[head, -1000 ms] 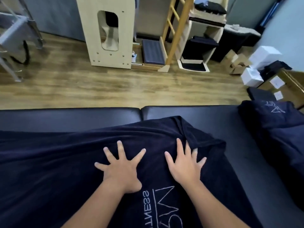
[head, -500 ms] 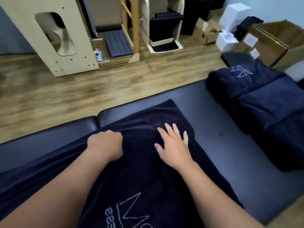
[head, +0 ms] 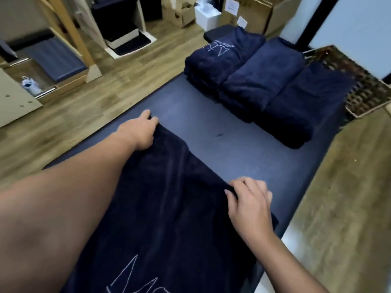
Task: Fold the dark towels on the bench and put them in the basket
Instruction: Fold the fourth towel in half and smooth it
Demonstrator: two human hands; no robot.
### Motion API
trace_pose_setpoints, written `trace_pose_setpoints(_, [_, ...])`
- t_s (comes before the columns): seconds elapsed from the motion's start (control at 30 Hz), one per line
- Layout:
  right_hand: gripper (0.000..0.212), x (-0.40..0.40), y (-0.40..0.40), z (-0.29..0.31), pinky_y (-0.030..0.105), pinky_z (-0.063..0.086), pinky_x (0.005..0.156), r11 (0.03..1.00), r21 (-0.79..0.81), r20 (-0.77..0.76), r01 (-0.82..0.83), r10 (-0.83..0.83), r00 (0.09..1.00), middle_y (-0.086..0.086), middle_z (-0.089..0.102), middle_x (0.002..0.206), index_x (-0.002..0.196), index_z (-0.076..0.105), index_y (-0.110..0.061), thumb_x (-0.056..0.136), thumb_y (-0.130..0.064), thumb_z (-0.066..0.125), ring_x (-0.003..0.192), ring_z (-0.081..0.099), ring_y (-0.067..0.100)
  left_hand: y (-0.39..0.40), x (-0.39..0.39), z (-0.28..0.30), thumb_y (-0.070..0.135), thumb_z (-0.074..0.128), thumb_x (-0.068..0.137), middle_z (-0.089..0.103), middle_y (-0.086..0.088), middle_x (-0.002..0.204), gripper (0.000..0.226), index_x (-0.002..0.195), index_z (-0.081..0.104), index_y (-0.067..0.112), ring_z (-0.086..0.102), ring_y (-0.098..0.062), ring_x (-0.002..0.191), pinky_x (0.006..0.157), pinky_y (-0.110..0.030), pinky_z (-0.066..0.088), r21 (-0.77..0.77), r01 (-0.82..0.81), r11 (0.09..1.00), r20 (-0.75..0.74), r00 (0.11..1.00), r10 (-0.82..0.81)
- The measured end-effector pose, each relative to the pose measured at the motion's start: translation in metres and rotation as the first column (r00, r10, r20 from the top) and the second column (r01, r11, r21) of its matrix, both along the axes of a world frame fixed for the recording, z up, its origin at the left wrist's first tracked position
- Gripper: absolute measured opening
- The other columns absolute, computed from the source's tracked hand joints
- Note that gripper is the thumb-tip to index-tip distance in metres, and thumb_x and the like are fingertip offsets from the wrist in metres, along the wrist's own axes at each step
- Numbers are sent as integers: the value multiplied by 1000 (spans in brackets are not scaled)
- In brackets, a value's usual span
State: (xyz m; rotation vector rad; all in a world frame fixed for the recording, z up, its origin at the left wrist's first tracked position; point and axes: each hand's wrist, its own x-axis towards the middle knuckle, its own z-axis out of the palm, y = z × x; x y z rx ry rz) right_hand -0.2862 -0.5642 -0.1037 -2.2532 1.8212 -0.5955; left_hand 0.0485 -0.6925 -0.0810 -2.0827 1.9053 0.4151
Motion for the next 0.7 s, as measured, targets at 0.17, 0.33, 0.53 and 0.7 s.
trace_pose_setpoints(0.17, [21,-4,2,13,40,37,87,943,333,-175,10,51,983,-5,64,80,96,53,-25,99,-45,49,90,60,24,-11,-8,3,16,52,94,40,-7,129,49,138,48,36,57,-36,104,92,-50,52,59,62,996,23,998,-63])
trace_pose_setpoints(0.33, [20,-35,11,23,35,44,75,916,400,135,20,-81,988,-6,64,70,86,60,-21,98,-36,59,77,62,21,-5,-14,20,2,49,85,63,-16,93,17,95,55,13,68,-34,69,66,-49,61,-100,-106,989,-72,992,99])
trace_pose_setpoints(0.53, [15,-112,20,60,32,47,64,789,598,663,-141,-389,639,9,70,70,74,72,-6,89,-7,73,65,62,17,-22,-31,90,6,68,92,67,-19,94,11,101,63,9,66,-35,75,57,-39,57,52,-11,999,-198,980,21])
trace_pose_setpoints(0.7, [25,-133,18,30,25,47,56,825,563,163,48,-168,972,-4,63,58,67,65,-16,90,-23,73,53,55,6,-8,-77,76,3,59,89,69,-23,86,11,98,64,7,64,-31,60,52,-37,58,97,37,995,-160,987,-21])
